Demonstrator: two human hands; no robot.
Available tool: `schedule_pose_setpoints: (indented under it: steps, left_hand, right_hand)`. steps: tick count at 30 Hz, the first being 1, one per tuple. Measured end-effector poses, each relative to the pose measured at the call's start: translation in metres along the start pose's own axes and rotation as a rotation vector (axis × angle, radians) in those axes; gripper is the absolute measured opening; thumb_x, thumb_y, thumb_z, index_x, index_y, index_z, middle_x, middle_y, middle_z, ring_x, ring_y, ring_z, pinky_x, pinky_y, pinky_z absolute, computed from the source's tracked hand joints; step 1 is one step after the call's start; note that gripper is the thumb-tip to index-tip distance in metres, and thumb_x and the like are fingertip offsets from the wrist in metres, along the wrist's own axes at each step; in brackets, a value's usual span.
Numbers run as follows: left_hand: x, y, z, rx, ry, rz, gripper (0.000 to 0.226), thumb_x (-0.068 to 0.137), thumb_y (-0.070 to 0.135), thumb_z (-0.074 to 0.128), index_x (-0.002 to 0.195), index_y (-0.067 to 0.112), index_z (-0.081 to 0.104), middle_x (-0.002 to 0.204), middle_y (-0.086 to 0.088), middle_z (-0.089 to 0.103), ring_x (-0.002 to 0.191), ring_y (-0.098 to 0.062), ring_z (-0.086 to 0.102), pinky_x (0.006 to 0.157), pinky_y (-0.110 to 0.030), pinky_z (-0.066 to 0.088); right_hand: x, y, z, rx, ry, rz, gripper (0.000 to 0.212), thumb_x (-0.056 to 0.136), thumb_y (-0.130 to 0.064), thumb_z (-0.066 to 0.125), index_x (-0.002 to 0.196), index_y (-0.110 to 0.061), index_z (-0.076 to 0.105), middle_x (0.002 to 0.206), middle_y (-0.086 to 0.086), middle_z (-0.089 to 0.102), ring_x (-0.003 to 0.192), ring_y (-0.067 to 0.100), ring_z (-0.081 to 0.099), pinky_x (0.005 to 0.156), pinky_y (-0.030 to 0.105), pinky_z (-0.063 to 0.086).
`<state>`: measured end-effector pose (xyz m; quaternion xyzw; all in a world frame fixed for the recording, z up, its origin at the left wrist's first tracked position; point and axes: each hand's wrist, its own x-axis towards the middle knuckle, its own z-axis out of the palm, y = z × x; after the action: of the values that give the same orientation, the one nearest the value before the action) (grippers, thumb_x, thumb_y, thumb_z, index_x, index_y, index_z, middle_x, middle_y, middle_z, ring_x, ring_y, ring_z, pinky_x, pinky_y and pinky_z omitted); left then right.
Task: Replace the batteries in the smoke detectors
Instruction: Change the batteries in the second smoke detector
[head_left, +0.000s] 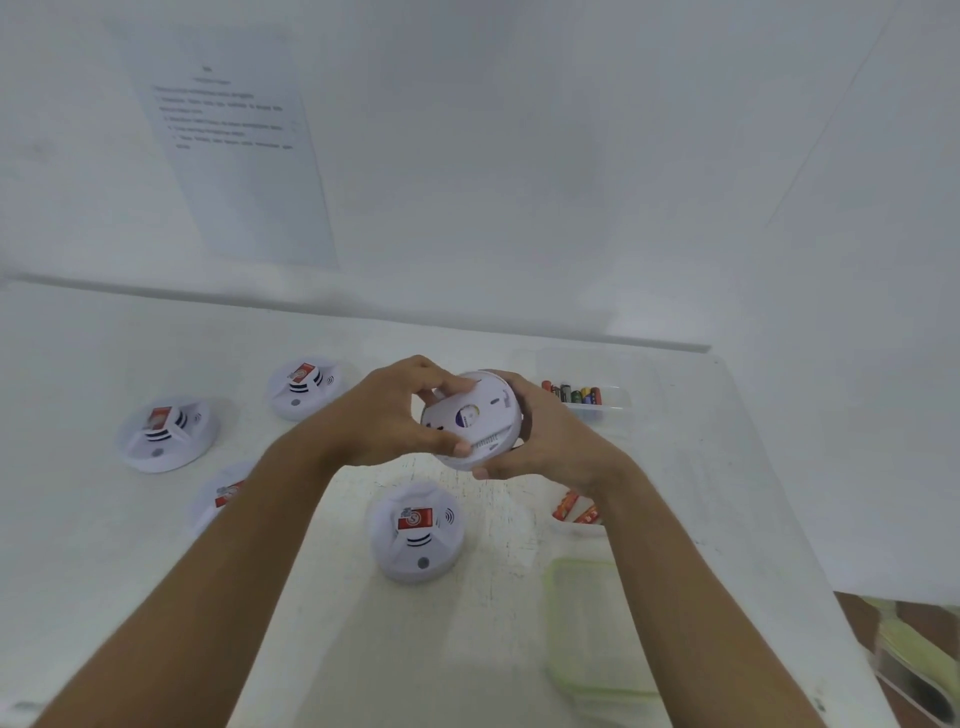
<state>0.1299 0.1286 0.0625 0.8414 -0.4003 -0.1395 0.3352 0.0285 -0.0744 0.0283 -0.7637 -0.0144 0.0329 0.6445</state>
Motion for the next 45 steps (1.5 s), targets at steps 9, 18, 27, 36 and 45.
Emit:
schedule_pose_setpoints:
  steps: [9,18,27,36,45]
  left_hand:
    - [-0.002,-0.001,0.004,0.029,0.089,-0.001,0.063,0.070,0.042,0.085,0.126,0.028,0.059,0.115,0.011,0.055,0.099,-0.002,0.055,0.073,-0.012,0.041]
    - [-0.004,-0.009,0.009,-0.021,0.115,-0.024,0.060,0.065,0.042,0.088,0.118,0.033,0.061,0.113,0.017,0.054,0.098,-0.001,0.056,0.071,-0.013,0.041]
    - [-0.006,-0.011,0.011,-0.039,0.059,0.094,0.067,0.074,0.049,0.078,0.133,0.031,0.053,0.126,0.017,0.047,0.110,0.002,0.048,0.085,-0.011,0.042]
    - [-0.004,-0.014,0.013,0.016,-0.007,0.111,0.071,0.077,0.055,0.070,0.141,0.035,0.046,0.126,0.019,0.043,0.115,0.000,0.044,0.084,-0.016,0.043]
    - [-0.006,-0.005,0.017,-0.046,0.206,0.032,0.061,0.064,0.052,0.084,0.120,0.036,0.066,0.105,0.021,0.058,0.091,0.007,0.056,0.073,-0.005,0.043]
  right_hand:
    - [0.003,0.002,0.003,-0.019,0.003,-0.007,0.091,0.064,0.006,0.089,0.139,-0.027,0.049,0.128,-0.003,0.061,0.117,0.015,0.062,0.082,0.032,0.059]
    - [0.007,0.002,0.004,-0.067,0.002,-0.010,0.091,0.062,0.001,0.092,0.137,-0.030,0.051,0.127,-0.007,0.061,0.118,0.017,0.059,0.083,0.038,0.061]
    - [0.007,0.005,-0.002,-0.033,-0.004,-0.027,0.092,0.061,0.005,0.091,0.137,-0.028,0.052,0.129,0.000,0.062,0.120,0.022,0.060,0.084,0.042,0.061]
    - [0.006,0.011,-0.001,0.015,-0.026,-0.010,0.091,0.061,0.010,0.089,0.137,-0.022,0.051,0.127,0.005,0.062,0.118,0.023,0.062,0.083,0.039,0.060]
    - [0.005,0.006,0.003,-0.054,-0.005,-0.008,0.090,0.061,0.001,0.092,0.135,-0.032,0.053,0.126,-0.003,0.062,0.118,0.022,0.061,0.076,0.035,0.061]
